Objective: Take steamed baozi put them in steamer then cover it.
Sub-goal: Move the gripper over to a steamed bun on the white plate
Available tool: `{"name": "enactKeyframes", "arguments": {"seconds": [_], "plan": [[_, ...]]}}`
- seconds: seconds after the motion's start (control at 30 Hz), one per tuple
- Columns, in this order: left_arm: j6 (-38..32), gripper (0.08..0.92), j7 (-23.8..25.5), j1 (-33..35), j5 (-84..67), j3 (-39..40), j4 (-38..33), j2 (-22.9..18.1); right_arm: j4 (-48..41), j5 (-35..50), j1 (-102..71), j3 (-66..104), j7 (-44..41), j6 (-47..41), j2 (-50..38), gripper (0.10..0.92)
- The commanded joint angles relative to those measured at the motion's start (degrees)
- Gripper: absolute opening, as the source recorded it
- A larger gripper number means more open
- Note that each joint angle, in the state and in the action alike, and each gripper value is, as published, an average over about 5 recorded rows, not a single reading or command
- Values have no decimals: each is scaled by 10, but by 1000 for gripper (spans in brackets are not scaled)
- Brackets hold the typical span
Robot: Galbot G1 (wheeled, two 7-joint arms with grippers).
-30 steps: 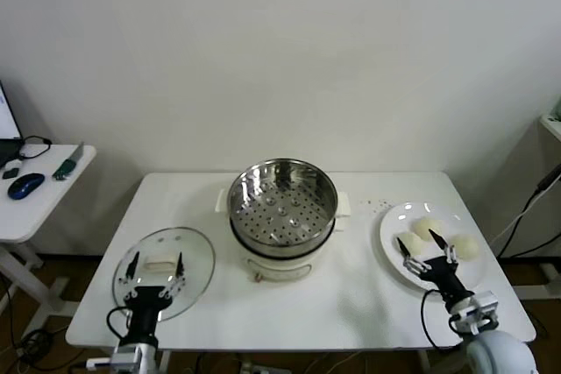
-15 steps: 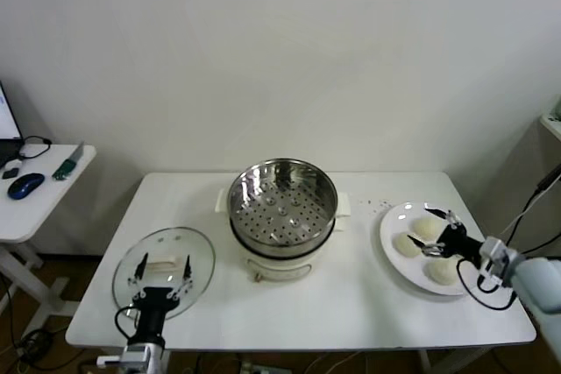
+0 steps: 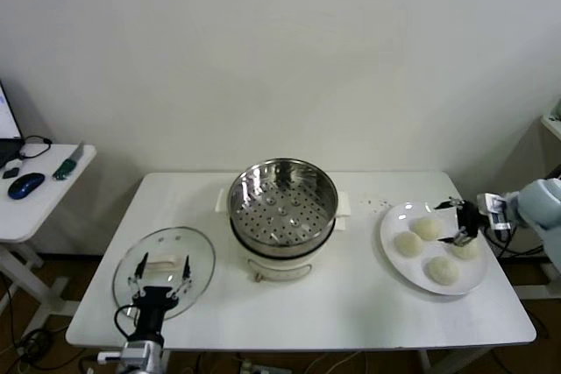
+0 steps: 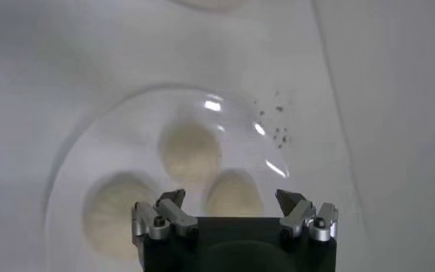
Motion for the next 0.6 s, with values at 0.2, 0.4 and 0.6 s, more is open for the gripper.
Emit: {"name": "enactKeyframes", "arguments": {"seconds": [0.2,0.4,0.6], "plan": [[10,823,-1,-7,-1,-5,8,9,-252,-112,239,-229,-92,25,141,823],[15,823,-3,-16,0,-6,16,10,-315,-158,240,-221,-83,39,189,823],[14,823,-4,-18,0,-6,22,9,-331,-173,221,-212,-65,42,206,823]]}}
